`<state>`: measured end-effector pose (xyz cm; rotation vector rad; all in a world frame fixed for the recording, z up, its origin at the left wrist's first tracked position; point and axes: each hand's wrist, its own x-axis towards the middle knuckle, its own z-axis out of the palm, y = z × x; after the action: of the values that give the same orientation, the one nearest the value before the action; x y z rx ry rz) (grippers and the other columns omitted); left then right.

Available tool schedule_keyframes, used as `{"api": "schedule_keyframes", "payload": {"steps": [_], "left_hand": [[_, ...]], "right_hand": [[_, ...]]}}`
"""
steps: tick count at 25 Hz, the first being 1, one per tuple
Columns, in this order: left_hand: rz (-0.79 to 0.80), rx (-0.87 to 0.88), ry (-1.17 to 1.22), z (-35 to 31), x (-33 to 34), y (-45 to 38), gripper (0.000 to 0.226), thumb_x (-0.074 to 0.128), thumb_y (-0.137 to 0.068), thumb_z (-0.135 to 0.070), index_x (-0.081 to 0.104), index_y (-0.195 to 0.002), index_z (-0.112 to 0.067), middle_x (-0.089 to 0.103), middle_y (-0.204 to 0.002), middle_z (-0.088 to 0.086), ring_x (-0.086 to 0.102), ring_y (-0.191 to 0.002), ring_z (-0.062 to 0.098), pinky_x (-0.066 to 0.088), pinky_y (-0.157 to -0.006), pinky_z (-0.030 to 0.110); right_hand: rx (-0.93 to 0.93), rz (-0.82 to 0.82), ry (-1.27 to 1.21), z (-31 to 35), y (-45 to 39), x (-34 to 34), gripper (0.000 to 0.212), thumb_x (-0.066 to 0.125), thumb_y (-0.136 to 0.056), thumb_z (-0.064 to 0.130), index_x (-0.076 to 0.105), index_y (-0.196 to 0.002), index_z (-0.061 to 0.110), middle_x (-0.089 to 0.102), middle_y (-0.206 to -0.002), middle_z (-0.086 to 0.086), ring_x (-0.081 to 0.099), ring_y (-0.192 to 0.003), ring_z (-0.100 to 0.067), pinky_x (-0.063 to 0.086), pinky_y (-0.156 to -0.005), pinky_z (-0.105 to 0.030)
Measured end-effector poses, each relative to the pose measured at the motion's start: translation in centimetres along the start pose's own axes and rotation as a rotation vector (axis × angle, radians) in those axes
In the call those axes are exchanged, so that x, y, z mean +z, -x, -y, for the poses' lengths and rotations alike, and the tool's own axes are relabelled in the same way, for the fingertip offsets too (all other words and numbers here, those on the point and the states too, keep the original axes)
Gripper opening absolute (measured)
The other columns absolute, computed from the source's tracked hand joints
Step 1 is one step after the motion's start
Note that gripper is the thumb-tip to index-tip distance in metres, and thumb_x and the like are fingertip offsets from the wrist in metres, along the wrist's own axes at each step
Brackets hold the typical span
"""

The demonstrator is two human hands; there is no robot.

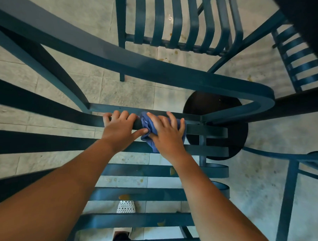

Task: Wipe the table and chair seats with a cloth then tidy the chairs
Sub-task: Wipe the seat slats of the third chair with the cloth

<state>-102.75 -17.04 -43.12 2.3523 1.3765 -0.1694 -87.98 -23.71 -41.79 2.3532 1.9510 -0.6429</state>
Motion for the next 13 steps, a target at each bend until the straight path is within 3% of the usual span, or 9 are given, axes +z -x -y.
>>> {"api": "schedule_keyframes", "payload": {"steps": [3, 9, 13], "left_hand": [[-0.054, -0.05, 0.042, 0.1, 0.3, 0.0, 0.078, 0.025, -0.062, -0.084, 0.057, -0.095, -0.021, 0.05, -0.089, -0.004, 0.045, -0.093, 0.022, 0.024, -0.09, 0.042], [-0.03, -0.062, 0.028, 0.1, 0.2, -0.2, 0.074, 0.021, -0.066, -0.082, 0.053, -0.092, -0.02, 0.045, -0.087, -0.005, 0.043, -0.092, 0.021, 0.024, -0.093, 0.041], [-0.068, -0.038, 0.024, 0.2, 0.6, -0.1, 0.074, 0.023, -0.068, -0.08, 0.054, -0.091, -0.017, 0.047, -0.086, -0.001, 0.044, -0.091, 0.024, 0.024, -0.091, 0.041]], "right_hand": [[0.041, 0.016, 0.037, -2.6, 0.5, -0.8, 0.054, 0.043, -0.093, 0.048, 0.024, -0.143, 0.045, 0.036, -0.141, 0.011, 0.006, -0.142, -0.019, -0.008, -0.109, -0.051], [0.054, -0.087, 0.066, -8.2, 2.2, -2.0, 0.05, 0.046, -0.091, 0.045, 0.036, -0.139, 0.038, 0.046, -0.134, 0.007, 0.021, -0.137, -0.019, -0.003, -0.11, -0.051], [0.078, -0.149, 0.115, -11.1, 3.1, -2.3, 0.063, 0.028, -0.081, 0.054, 0.044, -0.136, 0.028, 0.05, -0.133, 0.001, 0.026, -0.136, -0.023, 0.004, -0.111, -0.051]]}}
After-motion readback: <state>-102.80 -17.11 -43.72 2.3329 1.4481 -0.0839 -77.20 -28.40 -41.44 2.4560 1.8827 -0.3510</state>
